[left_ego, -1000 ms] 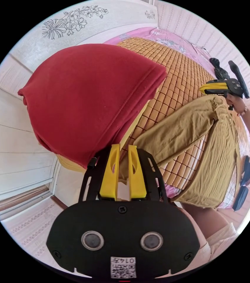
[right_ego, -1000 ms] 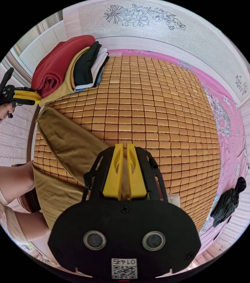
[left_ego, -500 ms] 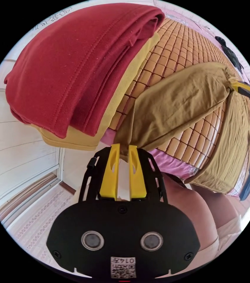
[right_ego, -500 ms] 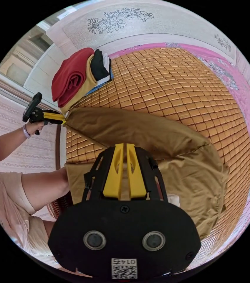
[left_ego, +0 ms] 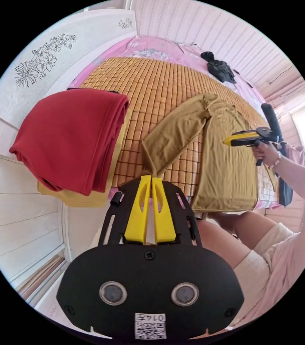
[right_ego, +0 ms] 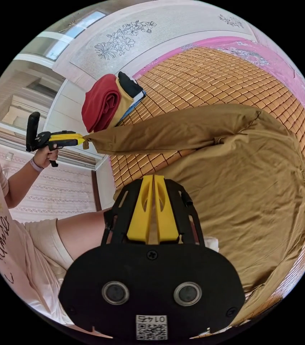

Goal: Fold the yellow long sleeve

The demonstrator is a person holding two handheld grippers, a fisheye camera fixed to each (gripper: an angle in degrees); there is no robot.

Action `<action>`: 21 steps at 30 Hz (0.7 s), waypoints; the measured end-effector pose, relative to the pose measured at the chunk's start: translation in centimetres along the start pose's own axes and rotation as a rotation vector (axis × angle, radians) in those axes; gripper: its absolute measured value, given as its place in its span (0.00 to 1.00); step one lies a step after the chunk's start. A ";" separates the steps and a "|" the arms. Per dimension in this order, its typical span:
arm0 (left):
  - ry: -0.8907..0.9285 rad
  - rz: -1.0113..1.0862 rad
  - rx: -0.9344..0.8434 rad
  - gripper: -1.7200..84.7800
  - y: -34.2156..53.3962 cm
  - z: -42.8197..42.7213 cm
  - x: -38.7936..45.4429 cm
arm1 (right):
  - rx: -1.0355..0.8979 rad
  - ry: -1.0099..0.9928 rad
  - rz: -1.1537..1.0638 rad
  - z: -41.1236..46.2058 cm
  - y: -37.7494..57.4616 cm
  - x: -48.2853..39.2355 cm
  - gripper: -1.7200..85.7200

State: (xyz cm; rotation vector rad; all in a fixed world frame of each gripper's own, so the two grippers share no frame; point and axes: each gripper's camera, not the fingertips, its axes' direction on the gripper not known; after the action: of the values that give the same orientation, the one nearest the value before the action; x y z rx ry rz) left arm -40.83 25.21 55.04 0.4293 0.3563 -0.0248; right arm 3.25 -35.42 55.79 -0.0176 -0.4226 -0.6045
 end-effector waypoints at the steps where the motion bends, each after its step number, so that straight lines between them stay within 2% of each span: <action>1: 0.087 0.021 0.047 0.01 -0.1 -0.8 0.6 | 0.010 -0.012 0.002 -0.4 0.4 0.0 0.03; 4: 0.211 0.178 0.108 0.01 -1.0 -1.5 4.5 | 0.096 -0.125 0.036 -3.2 3.0 0.2 0.07; 6: 0.236 0.289 0.106 0.01 -1.5 -1.0 7.6 | 0.238 -0.247 0.084 -6.2 5.7 0.6 0.15; 10: 0.402 0.447 0.121 0.01 -1.7 1.5 13.3 | 0.309 -0.425 0.133 -8.3 9.7 1.6 0.19; 14: 0.440 0.553 0.089 0.01 -0.2 4.4 17.0 | 0.272 -0.547 0.219 -7.9 14.8 4.3 0.14; 17: 0.505 0.600 0.087 0.01 1.4 6.4 18.3 | 0.298 -0.510 0.233 -8.6 18.5 5.5 0.05; 21: 0.546 0.642 0.110 0.01 3.6 7.8 18.8 | 0.348 -0.493 0.193 -9.8 21.8 5.6 0.02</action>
State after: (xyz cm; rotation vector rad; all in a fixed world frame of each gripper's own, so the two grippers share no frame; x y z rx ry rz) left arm -20.28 26.20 56.66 0.6436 0.7408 0.7122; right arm 23.22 -21.79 51.31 0.1258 -0.9892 -0.3242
